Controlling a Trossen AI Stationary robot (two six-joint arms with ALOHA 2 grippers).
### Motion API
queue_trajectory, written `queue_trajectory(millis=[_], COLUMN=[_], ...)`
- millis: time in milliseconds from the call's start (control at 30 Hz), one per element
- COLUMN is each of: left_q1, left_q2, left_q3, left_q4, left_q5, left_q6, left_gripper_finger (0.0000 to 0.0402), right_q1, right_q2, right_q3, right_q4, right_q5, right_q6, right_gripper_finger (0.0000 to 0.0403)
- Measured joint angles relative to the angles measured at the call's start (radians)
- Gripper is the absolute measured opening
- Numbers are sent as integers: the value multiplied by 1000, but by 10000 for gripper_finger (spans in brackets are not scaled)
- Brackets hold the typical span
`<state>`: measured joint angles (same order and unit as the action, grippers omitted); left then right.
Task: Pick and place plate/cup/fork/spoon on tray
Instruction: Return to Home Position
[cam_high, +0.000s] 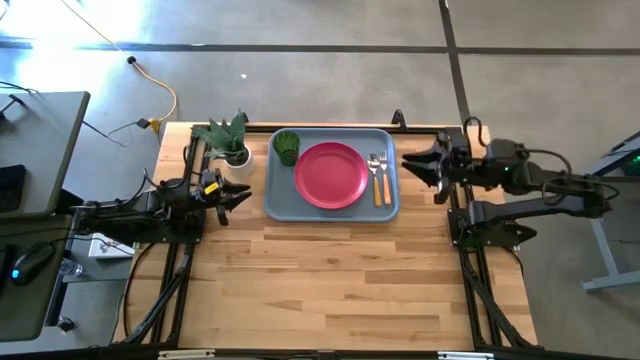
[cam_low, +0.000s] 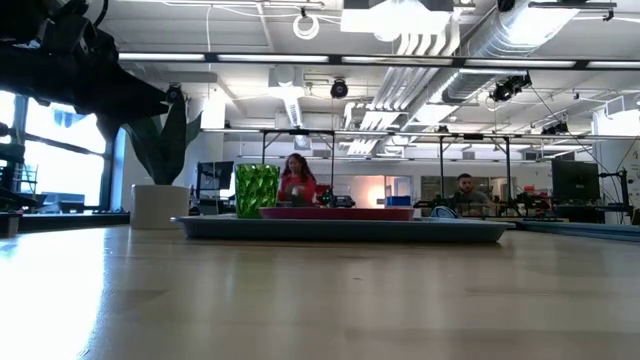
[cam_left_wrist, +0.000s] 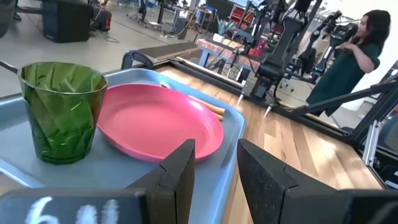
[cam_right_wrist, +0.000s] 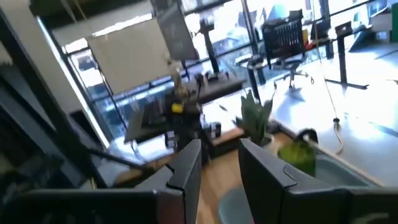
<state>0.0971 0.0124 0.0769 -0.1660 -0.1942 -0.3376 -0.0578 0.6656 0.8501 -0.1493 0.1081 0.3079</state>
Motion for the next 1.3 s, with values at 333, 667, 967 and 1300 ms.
queue_trajectory(millis=[333, 667, 967, 1300], left_q1=[0, 0, 0, 0], left_q2=[0, 0, 0, 0], left_q3=[0, 0, 0, 0], left_q4=[-1, -1, -1, -1], left_q5=[-12, -11, -11, -11], left_q6=[-27, 33, 65, 196], left_gripper_finger=[110, 110, 110, 110], right_q1=[91, 95, 95, 95], right_q2=[-174, -311, -361, -360], right_q3=[-406, -671, -770, -786], right_q4=[234, 365, 380, 349], right_q5=[7, 11, 10, -12], right_q6=[-19, 50, 35, 26], right_gripper_finger=[99, 99, 99, 99])
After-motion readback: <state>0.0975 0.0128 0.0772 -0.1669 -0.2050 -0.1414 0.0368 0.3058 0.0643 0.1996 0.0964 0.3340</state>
